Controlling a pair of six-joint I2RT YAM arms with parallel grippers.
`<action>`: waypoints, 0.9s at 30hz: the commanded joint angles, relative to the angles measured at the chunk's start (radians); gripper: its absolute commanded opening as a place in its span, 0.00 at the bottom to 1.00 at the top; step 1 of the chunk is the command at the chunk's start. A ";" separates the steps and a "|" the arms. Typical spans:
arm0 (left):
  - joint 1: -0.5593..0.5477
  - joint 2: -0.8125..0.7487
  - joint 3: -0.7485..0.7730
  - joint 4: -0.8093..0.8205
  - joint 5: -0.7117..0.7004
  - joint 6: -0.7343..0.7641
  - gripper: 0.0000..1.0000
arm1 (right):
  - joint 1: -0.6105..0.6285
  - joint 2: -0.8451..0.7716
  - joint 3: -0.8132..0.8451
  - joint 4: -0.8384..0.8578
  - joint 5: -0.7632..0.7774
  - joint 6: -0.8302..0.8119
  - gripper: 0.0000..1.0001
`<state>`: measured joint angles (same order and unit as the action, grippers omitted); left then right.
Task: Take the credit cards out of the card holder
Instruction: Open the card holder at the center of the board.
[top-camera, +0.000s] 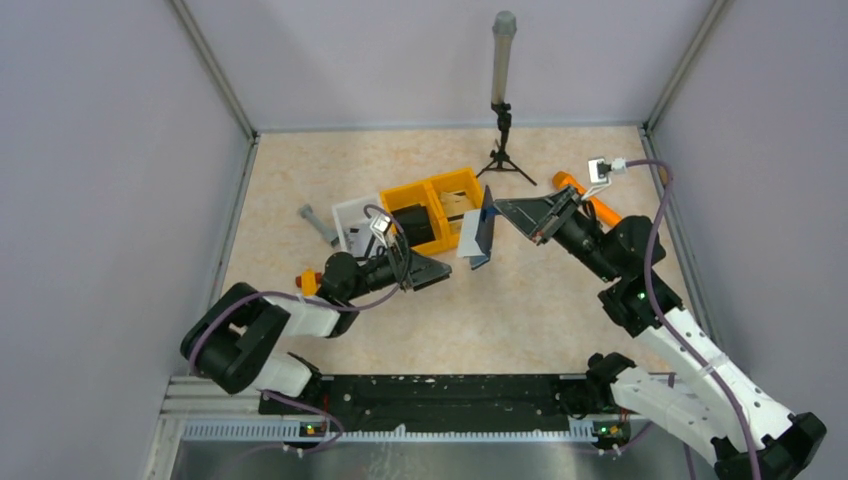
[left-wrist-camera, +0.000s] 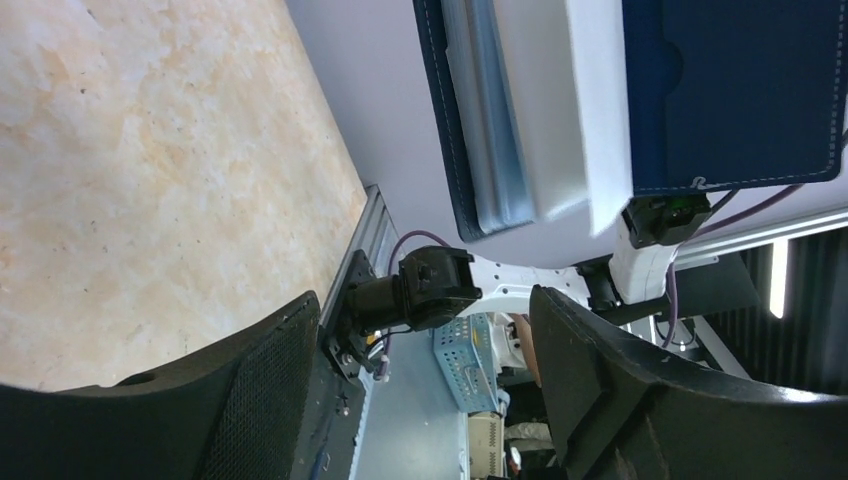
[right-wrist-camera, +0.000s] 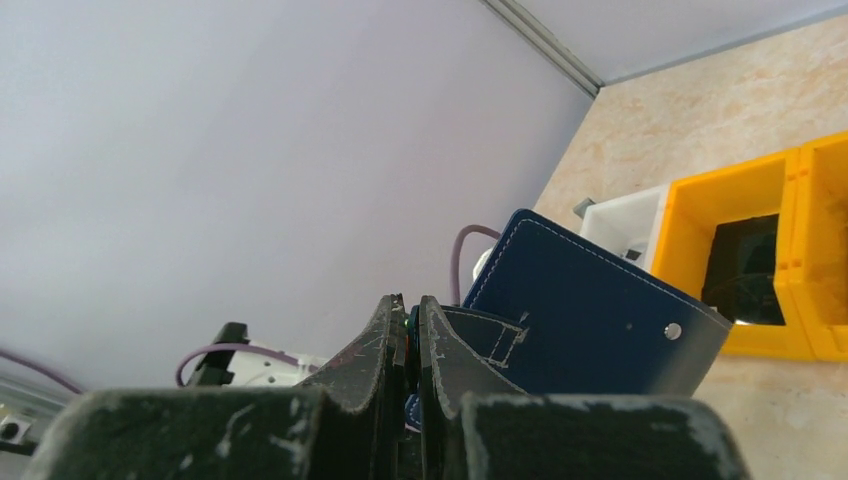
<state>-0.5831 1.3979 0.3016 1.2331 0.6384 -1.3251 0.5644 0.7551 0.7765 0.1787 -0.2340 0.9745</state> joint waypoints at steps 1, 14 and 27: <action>-0.004 0.075 0.045 0.260 0.041 -0.101 0.78 | -0.008 0.014 0.068 0.128 -0.031 0.055 0.00; -0.020 0.146 0.082 0.385 0.049 -0.167 0.83 | -0.007 0.046 0.068 0.190 -0.078 0.111 0.00; -0.030 0.178 0.117 0.375 0.050 -0.180 0.82 | -0.008 0.042 0.067 0.209 -0.098 0.137 0.00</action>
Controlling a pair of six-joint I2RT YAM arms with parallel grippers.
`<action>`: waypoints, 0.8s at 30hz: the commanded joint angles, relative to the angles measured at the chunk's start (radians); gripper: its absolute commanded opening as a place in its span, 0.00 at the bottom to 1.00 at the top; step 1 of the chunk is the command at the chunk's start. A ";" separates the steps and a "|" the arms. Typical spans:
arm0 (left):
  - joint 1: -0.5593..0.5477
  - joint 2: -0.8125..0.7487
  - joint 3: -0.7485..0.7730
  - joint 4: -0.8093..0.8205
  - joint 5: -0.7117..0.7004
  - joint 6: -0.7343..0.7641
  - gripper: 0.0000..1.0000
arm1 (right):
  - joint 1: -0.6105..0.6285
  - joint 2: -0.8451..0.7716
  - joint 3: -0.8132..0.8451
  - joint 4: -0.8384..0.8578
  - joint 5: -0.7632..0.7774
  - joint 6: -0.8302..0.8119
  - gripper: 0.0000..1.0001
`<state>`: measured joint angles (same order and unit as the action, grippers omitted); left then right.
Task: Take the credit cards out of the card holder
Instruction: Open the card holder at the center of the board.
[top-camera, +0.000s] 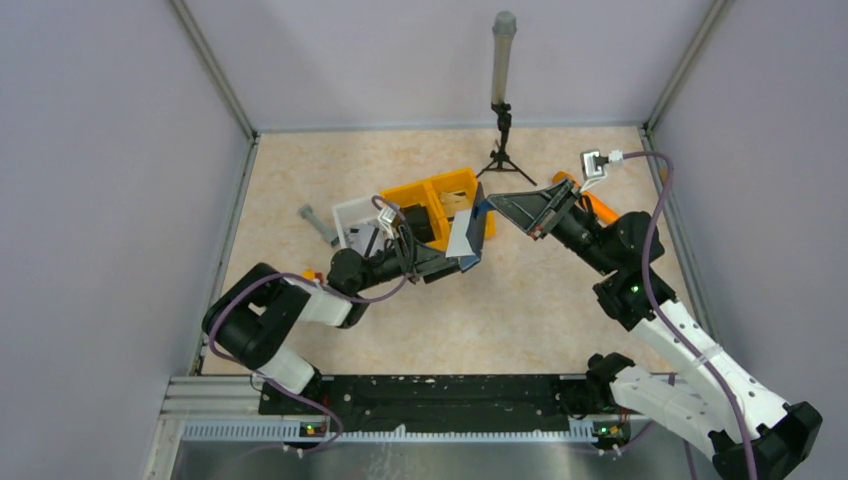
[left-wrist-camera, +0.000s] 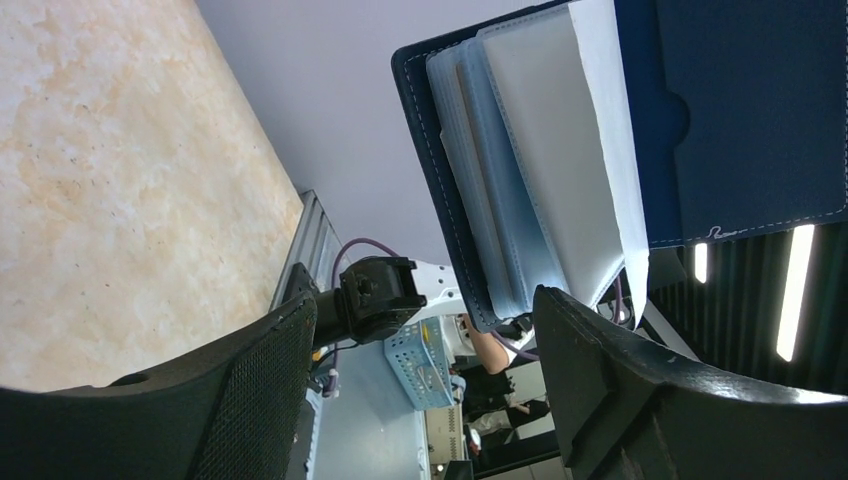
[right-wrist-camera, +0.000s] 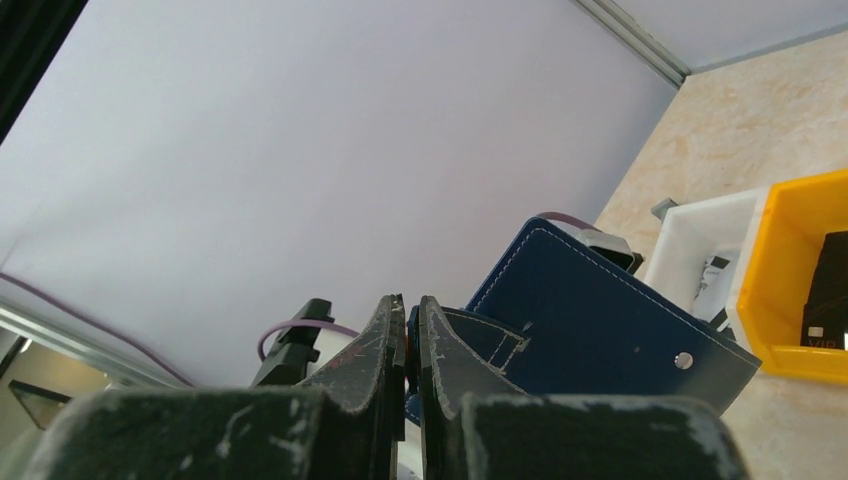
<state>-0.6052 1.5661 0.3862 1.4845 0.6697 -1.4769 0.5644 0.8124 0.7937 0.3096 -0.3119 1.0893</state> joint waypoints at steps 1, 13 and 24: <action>-0.008 0.017 0.039 0.133 0.017 -0.042 0.83 | -0.007 -0.016 0.049 0.078 -0.023 0.023 0.00; -0.027 -0.020 0.133 0.086 0.005 -0.027 0.90 | -0.006 -0.021 -0.009 0.117 -0.024 0.059 0.00; -0.052 0.043 0.183 0.133 -0.009 -0.077 0.92 | -0.006 -0.023 -0.009 0.152 -0.045 0.095 0.00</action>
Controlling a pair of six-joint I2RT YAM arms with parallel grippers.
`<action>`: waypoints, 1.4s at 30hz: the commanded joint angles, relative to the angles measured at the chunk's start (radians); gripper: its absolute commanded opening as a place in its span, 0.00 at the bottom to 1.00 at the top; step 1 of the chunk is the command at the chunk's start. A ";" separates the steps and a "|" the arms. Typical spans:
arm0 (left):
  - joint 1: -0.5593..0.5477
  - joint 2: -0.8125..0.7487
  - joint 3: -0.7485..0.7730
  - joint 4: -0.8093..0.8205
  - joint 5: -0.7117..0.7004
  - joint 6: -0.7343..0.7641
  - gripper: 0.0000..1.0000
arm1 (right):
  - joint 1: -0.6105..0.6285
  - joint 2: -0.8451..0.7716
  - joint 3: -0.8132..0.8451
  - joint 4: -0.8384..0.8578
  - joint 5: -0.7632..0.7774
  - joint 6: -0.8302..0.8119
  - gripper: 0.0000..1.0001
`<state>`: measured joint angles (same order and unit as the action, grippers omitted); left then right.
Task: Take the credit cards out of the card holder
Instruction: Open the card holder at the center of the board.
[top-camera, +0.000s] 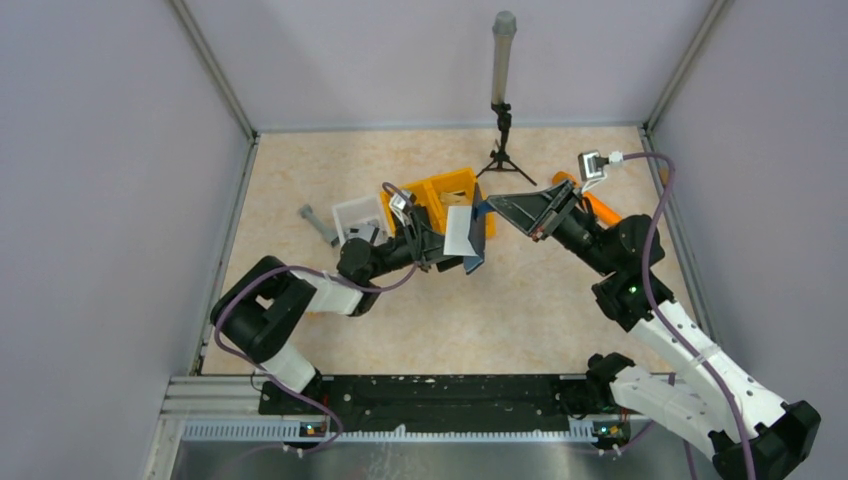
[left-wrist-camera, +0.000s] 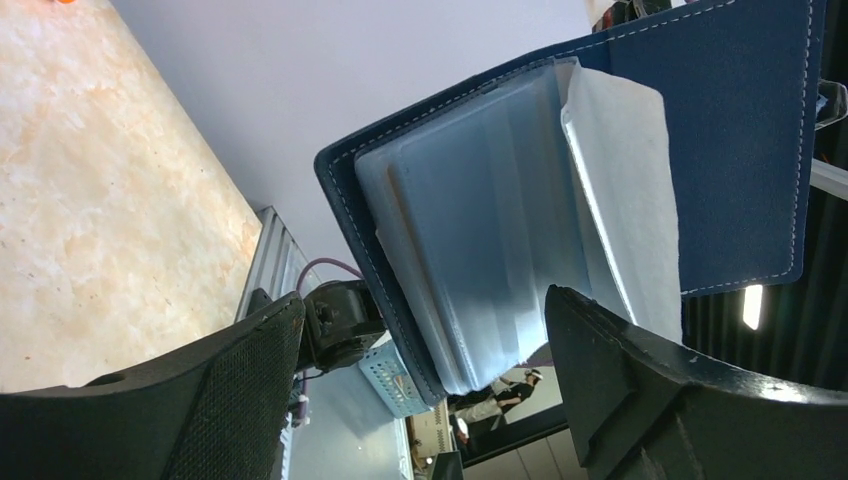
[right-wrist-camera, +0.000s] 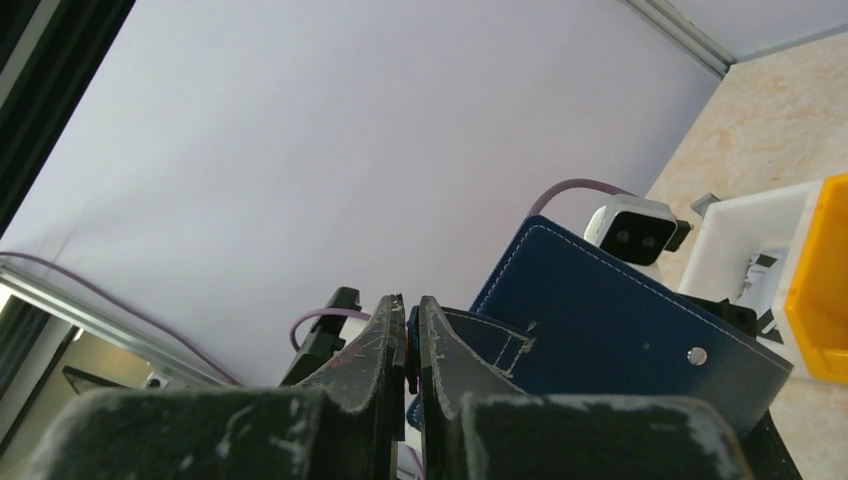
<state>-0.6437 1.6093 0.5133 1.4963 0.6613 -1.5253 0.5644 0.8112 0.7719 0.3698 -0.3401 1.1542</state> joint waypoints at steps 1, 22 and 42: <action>-0.018 -0.005 0.066 0.122 -0.001 -0.035 0.92 | -0.006 -0.024 0.008 0.096 -0.017 0.035 0.00; 0.003 -0.083 0.086 0.124 -0.008 -0.067 0.54 | -0.006 -0.090 -0.065 0.023 0.054 -0.021 0.00; -0.002 -0.200 0.124 -0.340 0.045 0.197 0.33 | -0.006 -0.055 -0.106 0.050 0.035 -0.049 0.00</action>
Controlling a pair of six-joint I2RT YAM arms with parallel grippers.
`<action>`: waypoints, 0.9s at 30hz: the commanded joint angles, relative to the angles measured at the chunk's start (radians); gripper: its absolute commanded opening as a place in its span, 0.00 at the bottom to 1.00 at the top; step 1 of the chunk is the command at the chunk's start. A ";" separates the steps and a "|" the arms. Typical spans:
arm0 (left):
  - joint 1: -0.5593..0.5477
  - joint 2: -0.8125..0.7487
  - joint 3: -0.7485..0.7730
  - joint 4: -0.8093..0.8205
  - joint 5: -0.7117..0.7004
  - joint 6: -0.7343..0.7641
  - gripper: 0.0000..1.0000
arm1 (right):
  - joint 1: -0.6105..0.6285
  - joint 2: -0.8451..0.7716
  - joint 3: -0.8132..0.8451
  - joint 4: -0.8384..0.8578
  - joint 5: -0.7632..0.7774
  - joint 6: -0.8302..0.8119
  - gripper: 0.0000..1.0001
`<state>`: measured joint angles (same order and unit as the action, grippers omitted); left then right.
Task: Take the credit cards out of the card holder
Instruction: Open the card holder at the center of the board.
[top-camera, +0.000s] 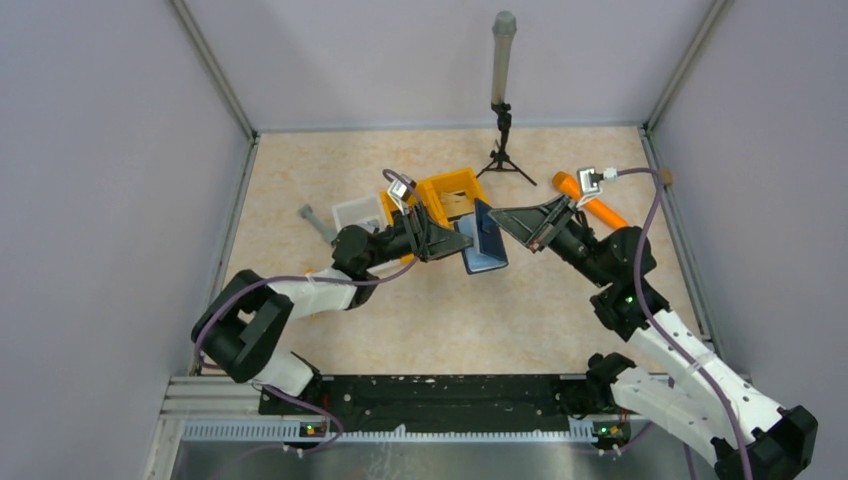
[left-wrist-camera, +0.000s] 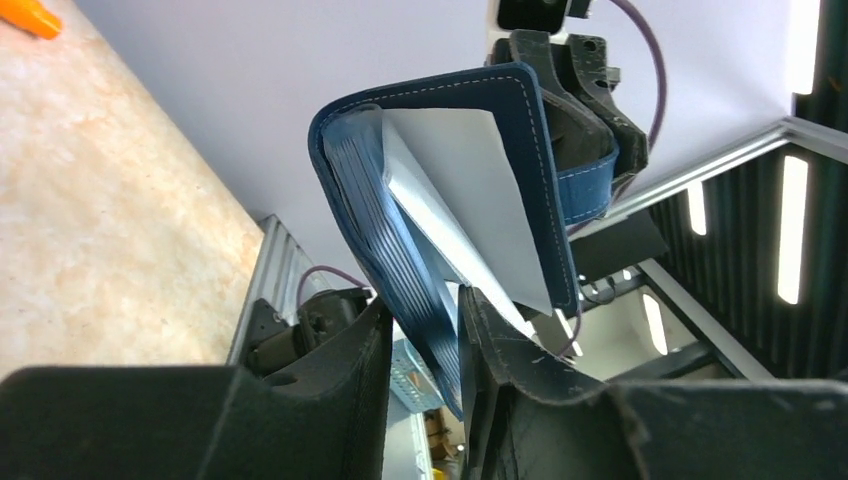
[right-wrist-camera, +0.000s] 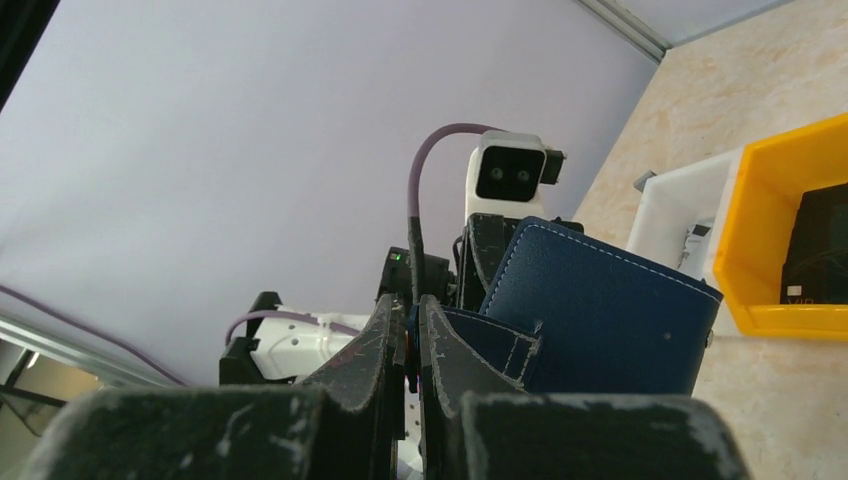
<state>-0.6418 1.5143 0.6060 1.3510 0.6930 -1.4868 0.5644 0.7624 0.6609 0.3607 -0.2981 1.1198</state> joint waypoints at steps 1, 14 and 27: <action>-0.003 -0.128 0.037 -0.270 0.010 0.202 0.33 | -0.006 -0.006 0.004 0.057 -0.007 -0.016 0.00; -0.002 -0.322 0.146 -0.955 -0.049 0.569 0.00 | -0.006 -0.019 -0.064 -0.091 0.026 -0.201 0.14; -0.004 -0.236 0.326 -1.533 -0.216 0.818 0.00 | 0.104 0.157 -0.151 -0.197 0.032 -0.516 0.92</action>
<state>-0.6426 1.2545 0.8761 -0.0608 0.5259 -0.7467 0.5907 0.8745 0.5121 0.1688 -0.3149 0.7349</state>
